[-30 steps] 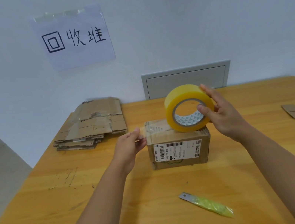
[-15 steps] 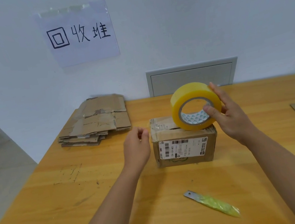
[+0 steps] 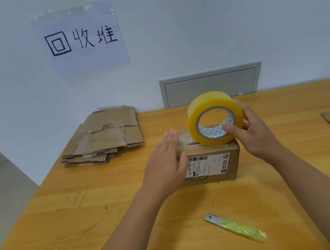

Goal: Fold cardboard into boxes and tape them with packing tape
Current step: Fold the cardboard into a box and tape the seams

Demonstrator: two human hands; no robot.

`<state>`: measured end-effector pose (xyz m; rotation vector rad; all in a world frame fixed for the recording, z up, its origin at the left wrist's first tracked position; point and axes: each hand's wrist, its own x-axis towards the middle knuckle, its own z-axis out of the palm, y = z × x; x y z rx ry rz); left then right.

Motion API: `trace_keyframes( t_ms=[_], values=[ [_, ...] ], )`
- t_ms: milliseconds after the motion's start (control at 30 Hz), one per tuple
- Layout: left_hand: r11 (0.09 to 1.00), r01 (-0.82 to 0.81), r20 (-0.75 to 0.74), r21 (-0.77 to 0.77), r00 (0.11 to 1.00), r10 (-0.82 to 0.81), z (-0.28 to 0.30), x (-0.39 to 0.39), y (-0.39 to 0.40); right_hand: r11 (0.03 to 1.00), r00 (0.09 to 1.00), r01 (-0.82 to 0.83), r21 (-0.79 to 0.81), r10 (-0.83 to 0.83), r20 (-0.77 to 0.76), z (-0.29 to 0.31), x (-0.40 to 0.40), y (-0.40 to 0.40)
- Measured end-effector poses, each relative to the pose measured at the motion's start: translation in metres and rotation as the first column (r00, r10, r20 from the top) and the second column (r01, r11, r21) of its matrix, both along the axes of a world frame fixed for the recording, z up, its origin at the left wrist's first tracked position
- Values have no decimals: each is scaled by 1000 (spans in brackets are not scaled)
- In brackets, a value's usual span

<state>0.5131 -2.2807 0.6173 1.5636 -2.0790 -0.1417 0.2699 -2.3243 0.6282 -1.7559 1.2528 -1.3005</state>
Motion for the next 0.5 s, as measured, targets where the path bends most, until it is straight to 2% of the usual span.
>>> trace_keyframes(
  t_ms=[67, 233, 333, 500],
  values=[
    [1000, 9, 56, 17, 998, -10, -3, 1, -5, 1000, 999, -4, -19, 3, -41, 3, 0, -1],
    [1000, -25, 65, 7, 998, 25, -5, 2, -7, 992, 988, 40, -117, -56, -141, 8, 3, -2],
    [999, -35, 90, -6, 995, 36, -7, 3, -7, 987, 986, 59, -152, -82, -146, 10, 1, -4],
    [1000, -28, 134, -12, 991, 30, -13, 2, -9, 956, 966, 201, -215, -229, -117, 13, -22, -5]
  ],
)
